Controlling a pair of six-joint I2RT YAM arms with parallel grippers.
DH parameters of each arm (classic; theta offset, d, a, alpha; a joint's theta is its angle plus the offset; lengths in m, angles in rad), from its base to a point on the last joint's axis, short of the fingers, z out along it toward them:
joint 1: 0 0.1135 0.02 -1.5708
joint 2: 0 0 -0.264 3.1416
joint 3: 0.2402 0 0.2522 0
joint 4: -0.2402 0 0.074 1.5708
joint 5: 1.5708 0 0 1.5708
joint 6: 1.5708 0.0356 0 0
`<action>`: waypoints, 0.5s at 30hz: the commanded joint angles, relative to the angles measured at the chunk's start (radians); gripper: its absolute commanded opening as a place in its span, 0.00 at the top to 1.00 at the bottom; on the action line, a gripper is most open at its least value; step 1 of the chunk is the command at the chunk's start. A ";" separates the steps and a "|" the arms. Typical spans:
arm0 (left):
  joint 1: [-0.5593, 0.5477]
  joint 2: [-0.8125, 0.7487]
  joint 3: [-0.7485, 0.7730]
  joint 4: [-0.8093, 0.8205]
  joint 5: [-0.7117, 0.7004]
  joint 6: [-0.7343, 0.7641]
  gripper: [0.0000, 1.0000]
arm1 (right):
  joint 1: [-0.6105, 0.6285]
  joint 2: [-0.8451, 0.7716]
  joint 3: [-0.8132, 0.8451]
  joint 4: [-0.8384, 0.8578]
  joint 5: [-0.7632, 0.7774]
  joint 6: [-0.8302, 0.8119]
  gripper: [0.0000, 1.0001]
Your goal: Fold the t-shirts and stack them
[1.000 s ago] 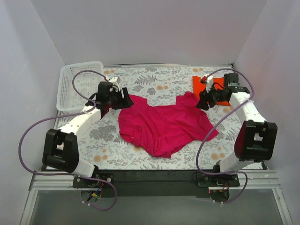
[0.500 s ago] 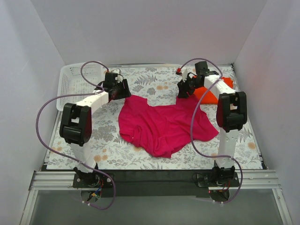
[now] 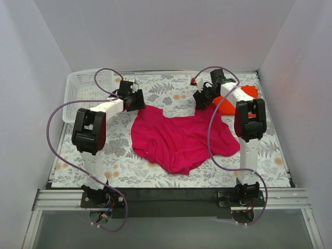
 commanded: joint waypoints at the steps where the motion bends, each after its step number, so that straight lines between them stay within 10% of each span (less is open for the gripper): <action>1: 0.003 0.003 0.041 -0.008 -0.023 0.024 0.49 | 0.015 0.035 0.058 -0.005 0.019 -0.011 0.50; 7: 0.003 0.024 0.045 -0.019 -0.020 0.031 0.49 | 0.018 0.073 0.076 -0.011 0.034 -0.005 0.57; 11: 0.003 0.033 0.045 -0.019 -0.020 0.033 0.61 | 0.016 0.078 0.076 -0.010 0.042 0.009 0.81; 15: 0.003 0.006 0.038 -0.019 -0.030 0.037 0.99 | 0.007 0.036 0.105 0.003 0.051 0.078 0.99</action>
